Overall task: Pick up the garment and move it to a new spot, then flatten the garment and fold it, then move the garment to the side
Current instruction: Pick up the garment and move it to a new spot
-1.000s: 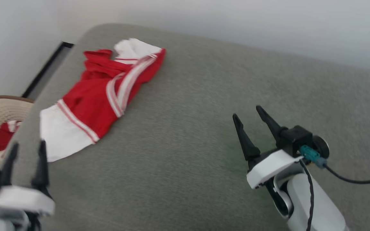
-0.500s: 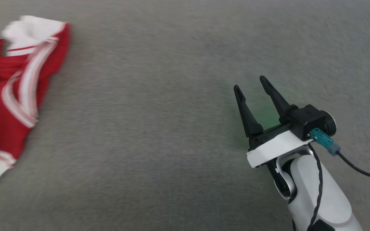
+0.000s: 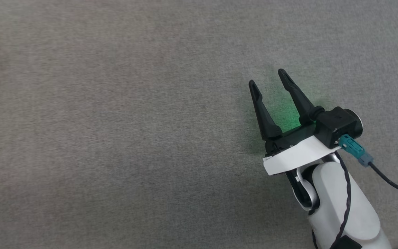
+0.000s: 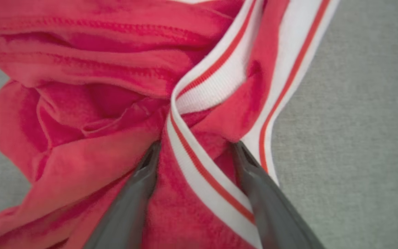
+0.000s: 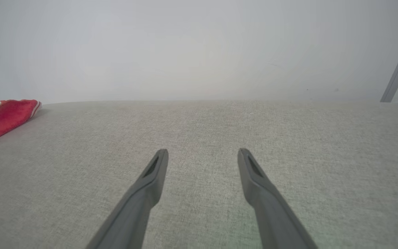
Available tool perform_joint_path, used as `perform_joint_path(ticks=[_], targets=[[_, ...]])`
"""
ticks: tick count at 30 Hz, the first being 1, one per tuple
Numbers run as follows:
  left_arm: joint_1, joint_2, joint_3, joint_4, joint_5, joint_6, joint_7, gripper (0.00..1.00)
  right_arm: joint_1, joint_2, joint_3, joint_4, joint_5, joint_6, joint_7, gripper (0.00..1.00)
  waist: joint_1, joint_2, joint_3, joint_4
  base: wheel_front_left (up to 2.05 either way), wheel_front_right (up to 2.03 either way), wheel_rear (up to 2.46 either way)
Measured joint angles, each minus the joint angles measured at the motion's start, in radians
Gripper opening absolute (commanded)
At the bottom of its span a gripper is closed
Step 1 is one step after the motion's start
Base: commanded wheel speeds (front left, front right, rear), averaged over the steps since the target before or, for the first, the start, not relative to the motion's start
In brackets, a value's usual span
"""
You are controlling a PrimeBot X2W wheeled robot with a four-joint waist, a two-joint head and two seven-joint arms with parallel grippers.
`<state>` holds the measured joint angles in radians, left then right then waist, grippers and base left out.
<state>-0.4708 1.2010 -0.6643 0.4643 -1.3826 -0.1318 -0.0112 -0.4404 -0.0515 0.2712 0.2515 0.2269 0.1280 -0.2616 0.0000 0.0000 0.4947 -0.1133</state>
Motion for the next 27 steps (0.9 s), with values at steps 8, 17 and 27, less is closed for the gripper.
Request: perform_joint_path(ticks=[8, 17, 27], targets=[[-0.062, 0.027, -0.084, 0.047, -0.042, 0.0, 0.023, 0.0, 0.001, 0.0, 0.009, -0.029, -0.01, 0.0, 0.0, 1.0, 0.0, 0.0003, 0.035, -0.039, 0.0, 0.0, 0.0], [-0.174, -0.006, -0.189, 0.108, 0.112, 0.0, -0.203, 0.0, 0.013, 0.001, 0.006, -0.032, -0.016, 0.0, 0.0, 1.0, 0.0, 0.0003, -0.025, -0.032, 0.0, 0.0, 0.0], [-0.44, -0.005, -0.311, -0.077, 0.37, 0.0, -0.249, 0.0, 0.026, 0.001, 0.02, -0.036, 0.031, 0.0, 0.0, 1.0, 0.0, 0.0002, -0.086, -0.055, 0.0, 0.0, 0.0]])
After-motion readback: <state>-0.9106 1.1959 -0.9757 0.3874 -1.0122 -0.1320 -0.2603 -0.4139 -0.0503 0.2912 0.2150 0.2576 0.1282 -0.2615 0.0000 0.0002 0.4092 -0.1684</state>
